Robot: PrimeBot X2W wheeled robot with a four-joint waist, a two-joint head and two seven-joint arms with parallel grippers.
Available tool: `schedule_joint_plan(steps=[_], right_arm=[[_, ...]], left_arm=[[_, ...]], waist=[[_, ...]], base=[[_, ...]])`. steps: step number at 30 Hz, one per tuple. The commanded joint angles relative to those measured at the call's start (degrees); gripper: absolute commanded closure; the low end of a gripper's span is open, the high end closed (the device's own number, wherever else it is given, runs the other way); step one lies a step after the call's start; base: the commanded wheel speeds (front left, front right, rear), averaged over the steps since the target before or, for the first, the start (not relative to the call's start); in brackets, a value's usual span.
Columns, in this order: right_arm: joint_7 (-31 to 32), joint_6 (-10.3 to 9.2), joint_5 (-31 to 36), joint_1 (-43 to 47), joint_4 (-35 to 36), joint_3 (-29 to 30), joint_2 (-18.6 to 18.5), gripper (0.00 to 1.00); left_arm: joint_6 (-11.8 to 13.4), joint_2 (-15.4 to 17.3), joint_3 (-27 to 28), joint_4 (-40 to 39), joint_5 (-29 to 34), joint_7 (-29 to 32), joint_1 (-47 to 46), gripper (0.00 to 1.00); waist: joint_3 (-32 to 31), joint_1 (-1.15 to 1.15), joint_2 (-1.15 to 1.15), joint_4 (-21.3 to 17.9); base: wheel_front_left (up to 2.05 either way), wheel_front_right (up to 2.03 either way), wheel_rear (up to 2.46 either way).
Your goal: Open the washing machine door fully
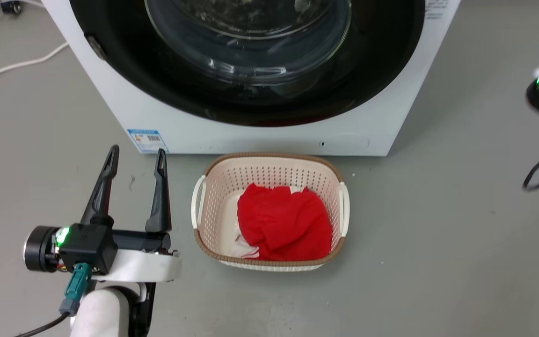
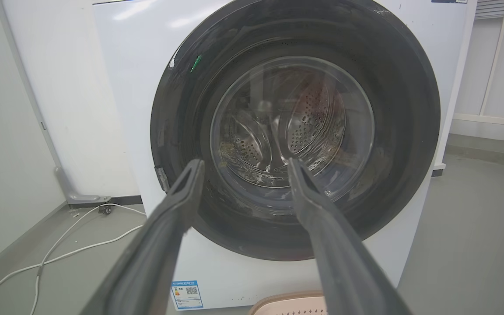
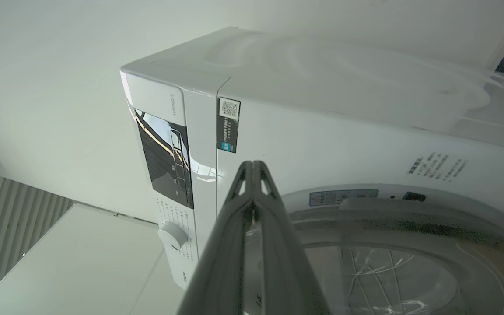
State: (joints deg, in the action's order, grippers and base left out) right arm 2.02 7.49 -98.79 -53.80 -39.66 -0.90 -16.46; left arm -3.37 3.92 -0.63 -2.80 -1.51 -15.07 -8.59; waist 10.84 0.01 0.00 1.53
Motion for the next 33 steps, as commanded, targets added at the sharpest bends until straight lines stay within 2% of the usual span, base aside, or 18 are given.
schedule_joint_plan(steps=[1, 9, 17, 24, 29, 33], right_arm=[[1.27, 0.00, 0.45, -3.69, -2.51, -1.19, -0.91, 1.00], [12.74, 0.00, 6.96, -24.88, -18.74, -11.92, -3.45, 1.00], [22.01, 0.00, 15.04, -40.71, -31.60, -20.81, -0.91, 1.00], [24.90, 0.00, 18.68, -46.73, -34.10, -23.55, 0.43, 1.00], [25.83, -0.04, 20.56, -45.67, -34.21, -24.14, -0.44, 1.00], [29.10, 0.00, 21.37, -45.48, -34.17, -24.50, 0.84, 1.00]], left_arm=[[-0.08, 0.15, 0.00, -0.35, 0.37, -0.14, -1.23, 0.00], [-0.11, -0.16, -0.43, -1.52, 0.48, -0.15, -4.52, 0.00], [-0.10, -0.35, -0.57, -2.44, 0.39, -0.14, -7.13, 0.00], [0.43, -0.59, -1.06, -3.73, 0.56, -0.14, -8.97, 0.00], [0.89, -0.69, -1.33, -3.99, 0.41, -0.15, -9.28, 0.00], [1.10, -0.75, -1.32, -4.12, 0.42, -0.14, -9.43, 0.00]], waist=[[2.02, -0.01, 0.00, 1.02], [6.98, -0.01, 0.00, 2.29], [11.74, -0.01, 0.00, 3.03], [15.40, -0.01, 0.00, 3.91], [16.52, -0.01, 0.00, 4.40], [17.22, -0.01, 0.00, 4.40]], base=[[0.00, 0.00, 0.00], [0.00, 0.00, 0.00], [0.00, 0.00, 0.00], [0.00, 0.00, 0.00], [0.00, 0.00, 0.00], [0.00, 0.00, 0.00]])
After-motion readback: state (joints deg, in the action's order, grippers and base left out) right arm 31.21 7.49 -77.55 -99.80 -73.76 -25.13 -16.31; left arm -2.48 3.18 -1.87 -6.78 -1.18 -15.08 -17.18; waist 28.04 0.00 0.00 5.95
